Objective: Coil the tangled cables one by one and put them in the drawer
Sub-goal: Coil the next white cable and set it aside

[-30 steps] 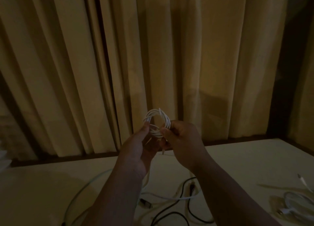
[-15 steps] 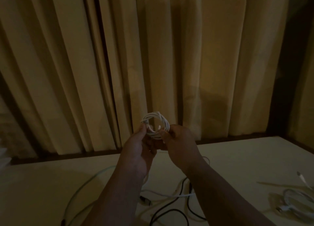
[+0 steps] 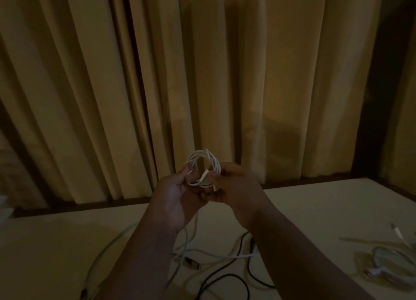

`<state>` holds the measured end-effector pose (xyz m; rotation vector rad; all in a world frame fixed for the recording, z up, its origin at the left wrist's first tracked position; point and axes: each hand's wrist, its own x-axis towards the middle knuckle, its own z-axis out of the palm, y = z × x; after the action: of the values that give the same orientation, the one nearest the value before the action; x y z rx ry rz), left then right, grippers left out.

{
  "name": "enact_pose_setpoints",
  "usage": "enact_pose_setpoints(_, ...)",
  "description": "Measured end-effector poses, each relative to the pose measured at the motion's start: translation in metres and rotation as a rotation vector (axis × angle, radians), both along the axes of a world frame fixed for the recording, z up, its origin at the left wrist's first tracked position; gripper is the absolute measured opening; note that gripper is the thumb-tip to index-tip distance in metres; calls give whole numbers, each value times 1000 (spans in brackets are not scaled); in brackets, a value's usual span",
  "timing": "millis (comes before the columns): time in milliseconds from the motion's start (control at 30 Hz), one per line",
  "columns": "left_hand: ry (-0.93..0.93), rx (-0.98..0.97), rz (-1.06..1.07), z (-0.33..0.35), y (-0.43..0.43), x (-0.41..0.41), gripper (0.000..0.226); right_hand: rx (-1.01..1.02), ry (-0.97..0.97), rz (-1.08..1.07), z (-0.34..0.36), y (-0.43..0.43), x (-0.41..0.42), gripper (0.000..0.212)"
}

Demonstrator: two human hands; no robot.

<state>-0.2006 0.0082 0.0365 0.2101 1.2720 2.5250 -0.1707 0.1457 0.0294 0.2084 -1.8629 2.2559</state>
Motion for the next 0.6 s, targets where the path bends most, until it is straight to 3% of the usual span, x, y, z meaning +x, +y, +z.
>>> enact_pose_setpoints(200,39,-117,-77,9,-12,3,33,124,-13,313,3,22,6,21)
enact_pose_setpoints(300,100,-210,-10,11,-7,7,27,159,0,254,5,26,6,23)
enact_pose_setpoints(500,198,-186,163,14,2,10,8,-9,62,22,11,26,3,20)
enact_pose_setpoints(600,221,-156,188,14,1,10,26,-10,59,-10,16,23,5,16)
